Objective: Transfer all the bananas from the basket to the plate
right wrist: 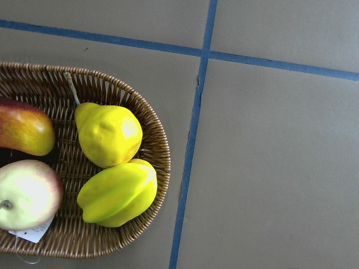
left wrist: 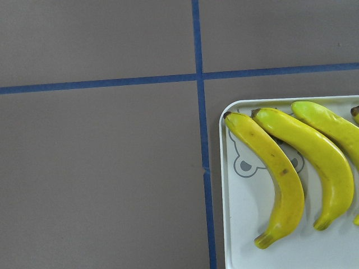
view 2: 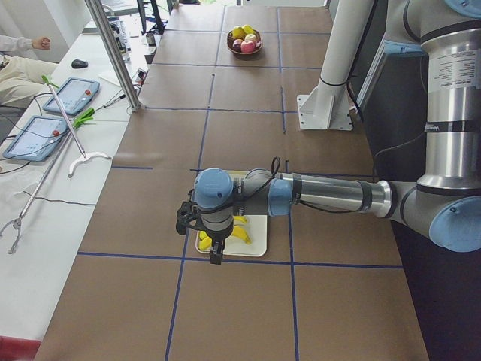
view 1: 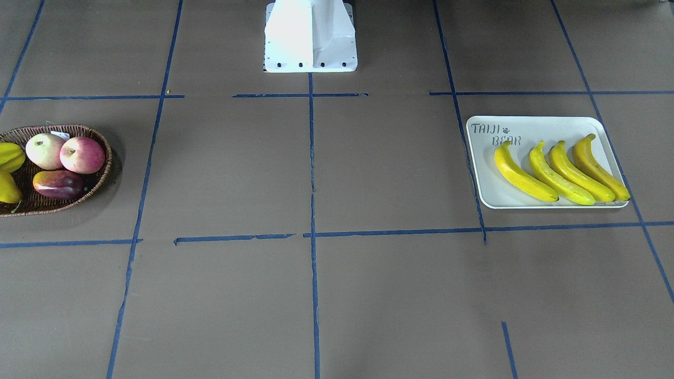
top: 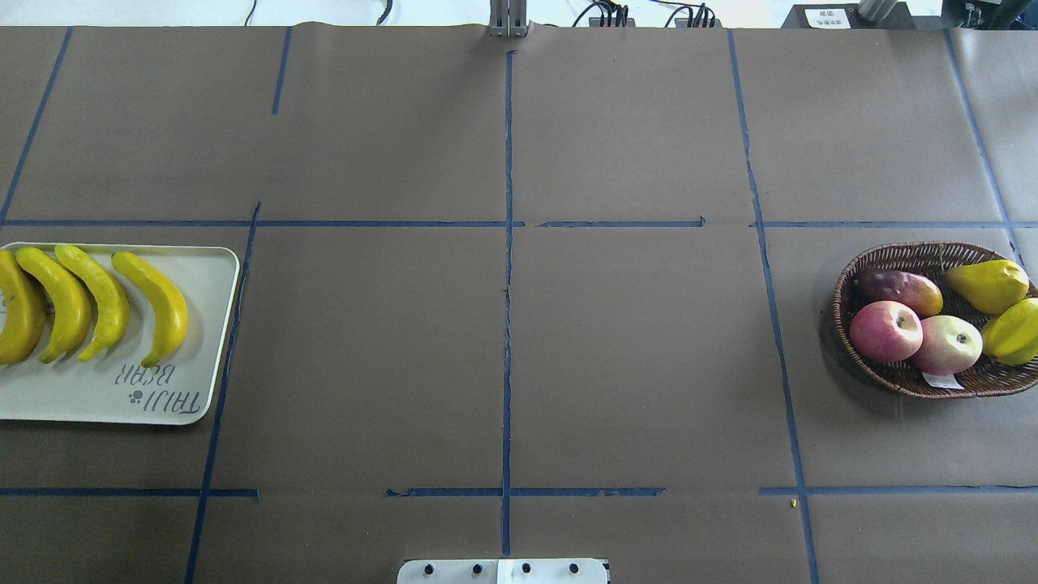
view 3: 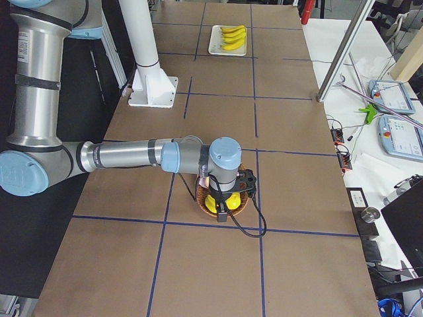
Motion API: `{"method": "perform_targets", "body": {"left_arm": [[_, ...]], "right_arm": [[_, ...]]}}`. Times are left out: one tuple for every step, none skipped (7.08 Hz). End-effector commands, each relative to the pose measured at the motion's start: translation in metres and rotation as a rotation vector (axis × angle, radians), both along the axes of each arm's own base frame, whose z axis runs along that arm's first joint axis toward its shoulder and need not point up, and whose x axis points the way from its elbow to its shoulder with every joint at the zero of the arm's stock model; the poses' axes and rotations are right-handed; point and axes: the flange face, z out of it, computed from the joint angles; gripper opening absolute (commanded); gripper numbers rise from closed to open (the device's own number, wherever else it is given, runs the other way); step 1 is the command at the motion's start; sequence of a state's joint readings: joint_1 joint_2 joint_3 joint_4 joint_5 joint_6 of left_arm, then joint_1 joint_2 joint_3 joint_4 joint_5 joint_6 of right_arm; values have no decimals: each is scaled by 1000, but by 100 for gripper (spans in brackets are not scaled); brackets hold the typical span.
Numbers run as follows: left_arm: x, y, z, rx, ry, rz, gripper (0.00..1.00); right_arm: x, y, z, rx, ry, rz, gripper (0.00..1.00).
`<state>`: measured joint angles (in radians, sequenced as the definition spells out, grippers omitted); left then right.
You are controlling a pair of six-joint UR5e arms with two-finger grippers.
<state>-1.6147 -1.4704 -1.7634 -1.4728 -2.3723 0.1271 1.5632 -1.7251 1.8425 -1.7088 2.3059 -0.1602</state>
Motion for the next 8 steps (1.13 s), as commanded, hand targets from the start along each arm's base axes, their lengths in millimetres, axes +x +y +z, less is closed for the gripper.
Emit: {"method": "perform_targets", "body": {"left_arm": [[0, 1, -5, 12, -18, 4, 100], [0, 3, 0, 2, -18, 4, 100], [1, 3, 7, -14, -17, 5, 100], [1, 3, 4, -8, -17, 5, 100], [1, 5, 6, -12, -19, 7, 100], [3, 12, 6, -14, -17, 10, 100], [3, 12, 5, -11, -16, 9, 100], [2, 11, 4, -9, -16, 9, 100]], "right_arm": [[-3, -1, 0, 19, 0, -2, 99], [-3, -1, 0, 19, -3, -2, 99], [-4, -1, 0, 16, -6, -3, 99], [-4, -2, 0, 18, -7, -5, 99], [-4, -2, 0, 18, -8, -5, 99], [-5, -1, -1, 18, -12, -5, 99], [-5, -1, -1, 18, -12, -5, 99], [-5, -1, -1, 18, -12, -7, 99]]}}
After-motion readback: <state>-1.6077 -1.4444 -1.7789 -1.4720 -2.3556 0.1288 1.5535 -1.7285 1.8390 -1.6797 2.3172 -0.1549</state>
